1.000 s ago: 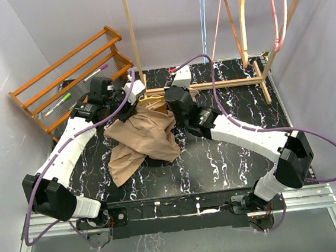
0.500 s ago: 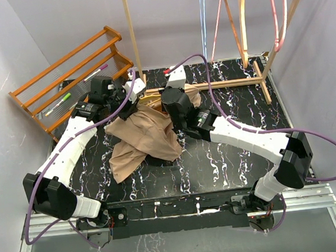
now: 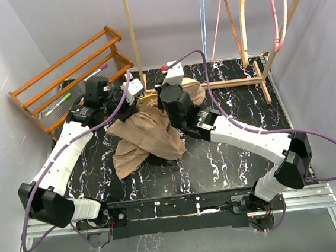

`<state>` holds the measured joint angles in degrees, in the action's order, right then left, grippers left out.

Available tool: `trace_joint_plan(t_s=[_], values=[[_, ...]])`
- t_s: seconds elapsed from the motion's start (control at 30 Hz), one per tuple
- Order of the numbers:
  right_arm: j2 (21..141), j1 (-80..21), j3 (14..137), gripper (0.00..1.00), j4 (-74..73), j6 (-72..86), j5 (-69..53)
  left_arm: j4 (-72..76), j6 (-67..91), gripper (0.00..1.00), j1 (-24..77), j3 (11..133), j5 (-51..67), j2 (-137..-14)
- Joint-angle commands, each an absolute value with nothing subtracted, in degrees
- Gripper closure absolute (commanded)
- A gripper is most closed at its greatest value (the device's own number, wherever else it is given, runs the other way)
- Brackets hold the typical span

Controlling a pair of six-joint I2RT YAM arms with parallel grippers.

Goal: Place the t-shirt on the hanger

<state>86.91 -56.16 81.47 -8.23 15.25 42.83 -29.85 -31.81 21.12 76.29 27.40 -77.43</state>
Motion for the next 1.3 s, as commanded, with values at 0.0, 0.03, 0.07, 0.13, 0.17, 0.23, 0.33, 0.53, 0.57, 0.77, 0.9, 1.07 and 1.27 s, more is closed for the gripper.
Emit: trace_joint_plan(t_s=[0.0,0.03,0.07,0.13,0.17,0.23,0.33,0.53,0.57,0.77,0.9,1.07,1.27], values=[[87.21,-59.11,86.64,0.92,0.86,16.18,35.28,-27.99,-30.50,1.00,22.34,76.48,35.76,-71.75],[87.28,-59.00,86.59,0.92,0.54,16.22,34.83,-28.16,-30.36,1.00,22.23,76.59,36.69,-71.18],[87.39,-58.80,86.50,0.92,0.20,16.41,34.21,-28.66,-30.37,1.00,22.01,76.80,37.78,-70.64],[87.80,-58.20,86.63,0.92,-1.09,17.35,32.59,-30.34,-31.17,1.00,21.85,77.46,39.86,-69.78],[87.94,-57.86,86.70,0.92,-1.75,17.76,31.55,-31.40,-31.67,1.00,21.73,77.82,40.78,-69.44],[88.34,-57.26,86.75,0.92,-2.69,18.62,29.73,-33.12,-32.50,1.00,21.67,78.21,41.71,-68.61],[88.39,-56.85,87.23,0.92,-3.94,19.03,27.30,-35.27,-34.63,1.00,21.50,77.10,41.86,-67.11],[88.87,-54.84,90.81,0.64,-10.80,18.51,19.70,-36.60,-37.10,1.00,20.70,74.55,42.90,-64.33],[89.07,-54.16,91.40,0.60,-11.94,18.20,18.10,-36.51,-37.10,1.00,20.55,74.20,43.37,-63.99],[88.42,-47.08,94.53,0.35,-16.34,16.58,4.24,-35.68,-37.88,1.00,19.24,72.51,45.29,-63.84],[88.30,-40.79,98.28,0.34,-22.09,13.32,-2.50,-34.69,-38.61,1.00,18.22,71.64,46.04,-64.86],[85.56,-35.55,99.72,0.33,-30.32,5.73,-8.45,-33.21,-38.91,1.00,16.75,71.93,47.68,-66.76],[81.01,-30.93,95.41,0.36,-38.79,-7.23,-18.49,-33.88,-41.65,1.00,16.53,73.81,48.07,-68.45]])
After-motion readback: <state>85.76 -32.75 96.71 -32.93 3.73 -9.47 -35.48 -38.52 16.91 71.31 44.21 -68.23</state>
